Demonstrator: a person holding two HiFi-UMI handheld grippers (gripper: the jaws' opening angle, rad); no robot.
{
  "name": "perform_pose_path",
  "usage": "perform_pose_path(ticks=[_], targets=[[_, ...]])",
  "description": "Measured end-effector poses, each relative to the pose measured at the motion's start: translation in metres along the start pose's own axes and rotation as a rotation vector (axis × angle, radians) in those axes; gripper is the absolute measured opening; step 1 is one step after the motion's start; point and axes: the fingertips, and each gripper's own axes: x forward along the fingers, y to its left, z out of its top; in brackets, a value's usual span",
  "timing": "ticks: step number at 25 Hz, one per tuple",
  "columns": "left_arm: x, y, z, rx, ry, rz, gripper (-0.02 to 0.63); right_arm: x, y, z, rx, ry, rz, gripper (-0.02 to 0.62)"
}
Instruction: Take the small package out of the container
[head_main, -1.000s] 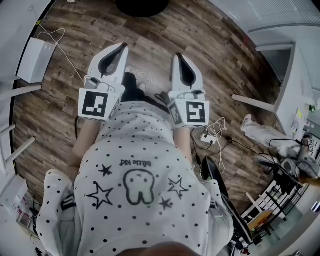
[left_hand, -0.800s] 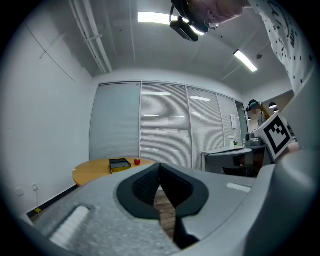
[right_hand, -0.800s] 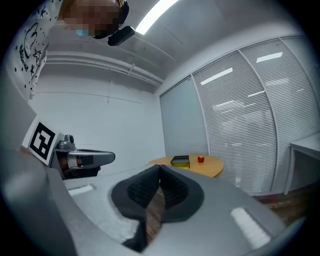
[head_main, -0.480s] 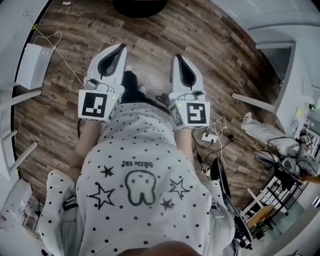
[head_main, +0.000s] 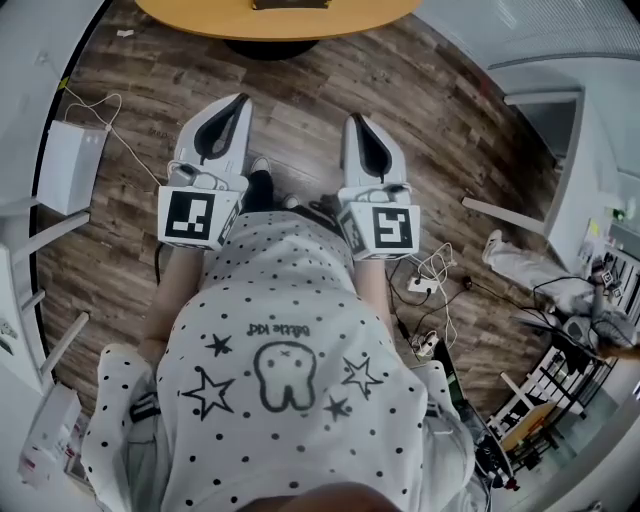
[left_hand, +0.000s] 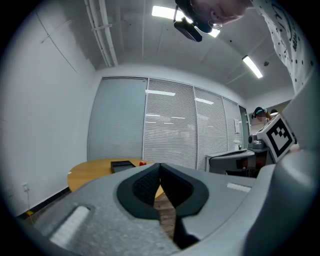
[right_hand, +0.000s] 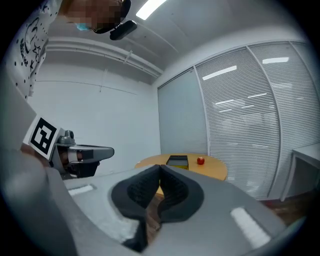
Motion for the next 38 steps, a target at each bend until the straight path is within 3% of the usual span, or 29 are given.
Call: perform_pose_path(ticks=[10,18,27,34,38], targets=[[0.019,0.04,-0.011,0.01,0.028,-0.076,0.011,0.048,0.0,0.006,0.012,0.005,-0.074,0.005],[0.013,0.062,-0.025,-0.009,0.043,-0.065,0.011,0.053,0.0,0.004,0.027,-0.009,-0.12,0.005],[0.041,0.069,-0.026,-0.016,0.074,-0.044,0.01,0.079,-0.017,-0.004,0.041,0.028,-0.101,0.005],[0.089,0.08,-0.027,-0.021,0.088,-0.019,0.011,0.116,-0.052,0.0,0.044,0.033,-0.087,0.005],[0.163,0.077,-0.026,-0.013,0.092,-0.016,0.011,0.154,-0.114,0.001,0.054,0.043,-0.085,0.005]])
